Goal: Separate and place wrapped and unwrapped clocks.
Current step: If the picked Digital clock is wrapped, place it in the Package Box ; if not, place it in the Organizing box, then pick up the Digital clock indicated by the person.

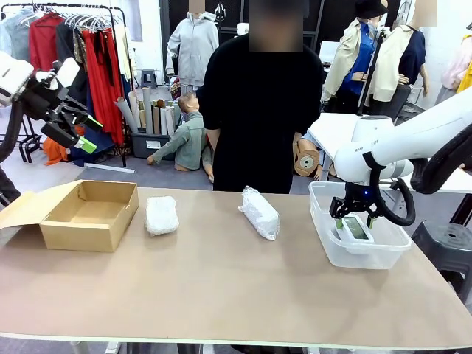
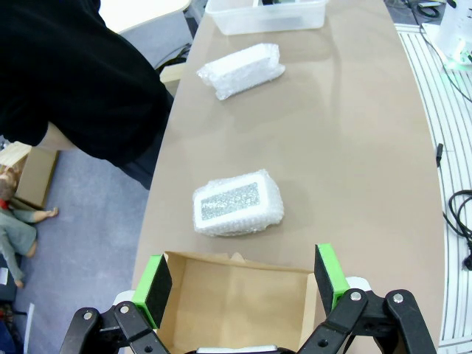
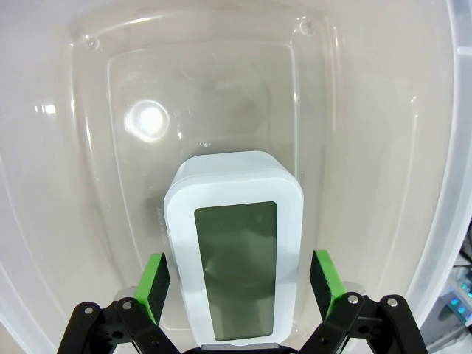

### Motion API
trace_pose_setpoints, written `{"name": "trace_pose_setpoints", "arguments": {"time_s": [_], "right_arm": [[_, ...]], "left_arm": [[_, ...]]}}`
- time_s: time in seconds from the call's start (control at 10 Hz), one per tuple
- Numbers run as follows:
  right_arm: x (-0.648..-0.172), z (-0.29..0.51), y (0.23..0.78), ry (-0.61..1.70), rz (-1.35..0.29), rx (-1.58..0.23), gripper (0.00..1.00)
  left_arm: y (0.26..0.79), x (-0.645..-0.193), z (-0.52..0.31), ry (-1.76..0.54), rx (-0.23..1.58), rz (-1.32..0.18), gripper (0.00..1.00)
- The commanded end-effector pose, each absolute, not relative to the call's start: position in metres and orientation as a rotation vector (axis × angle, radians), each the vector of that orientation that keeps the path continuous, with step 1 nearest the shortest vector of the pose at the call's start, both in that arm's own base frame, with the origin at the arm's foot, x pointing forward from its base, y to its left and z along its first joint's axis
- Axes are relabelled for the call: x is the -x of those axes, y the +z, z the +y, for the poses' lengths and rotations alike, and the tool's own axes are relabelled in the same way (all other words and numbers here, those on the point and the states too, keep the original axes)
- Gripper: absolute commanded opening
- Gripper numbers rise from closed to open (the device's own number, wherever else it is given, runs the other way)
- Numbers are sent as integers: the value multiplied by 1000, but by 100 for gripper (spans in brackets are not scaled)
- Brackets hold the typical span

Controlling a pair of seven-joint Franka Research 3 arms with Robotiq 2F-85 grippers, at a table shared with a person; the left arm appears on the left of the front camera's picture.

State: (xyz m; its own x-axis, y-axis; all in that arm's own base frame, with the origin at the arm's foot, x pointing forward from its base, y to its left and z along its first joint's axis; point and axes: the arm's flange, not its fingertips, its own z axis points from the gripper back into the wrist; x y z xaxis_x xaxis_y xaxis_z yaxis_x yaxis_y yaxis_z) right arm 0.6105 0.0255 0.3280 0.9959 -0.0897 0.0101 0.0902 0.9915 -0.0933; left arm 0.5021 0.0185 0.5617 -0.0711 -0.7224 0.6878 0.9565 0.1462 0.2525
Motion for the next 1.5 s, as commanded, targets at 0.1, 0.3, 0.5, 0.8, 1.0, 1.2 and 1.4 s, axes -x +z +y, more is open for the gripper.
{"name": "trace_pose_setpoints", "arguments": {"time_s": [0.1, 0.3, 0.5, 0.8, 1.0, 1.2, 1.4], "right_arm": [[-611, 23, 338, -97, -12, 77, 100], [-611, 25, 332, -92, -12, 92, 100], [-611, 25, 332, -92, -12, 92, 100], [-611, 25, 332, -92, -12, 92, 100], [-598, 28, 346, -46, 32, 16, 100], [-600, 23, 381, 7, -28, 37, 100], [-598, 23, 413, 105, -34, 7, 100]], "left_arm": [[562, -502, 18, -1432, 363, -831, 100], [562, -502, 18, -1432, 363, -831, 100], [562, -502, 18, -1432, 363, -831, 100], [562, -502, 18, -1432, 363, -831, 100], [562, -502, 18, -1432, 363, -831, 100], [562, -502, 18, -1432, 363, -831, 100], [562, -502, 18, -1432, 363, -831, 100]]}}
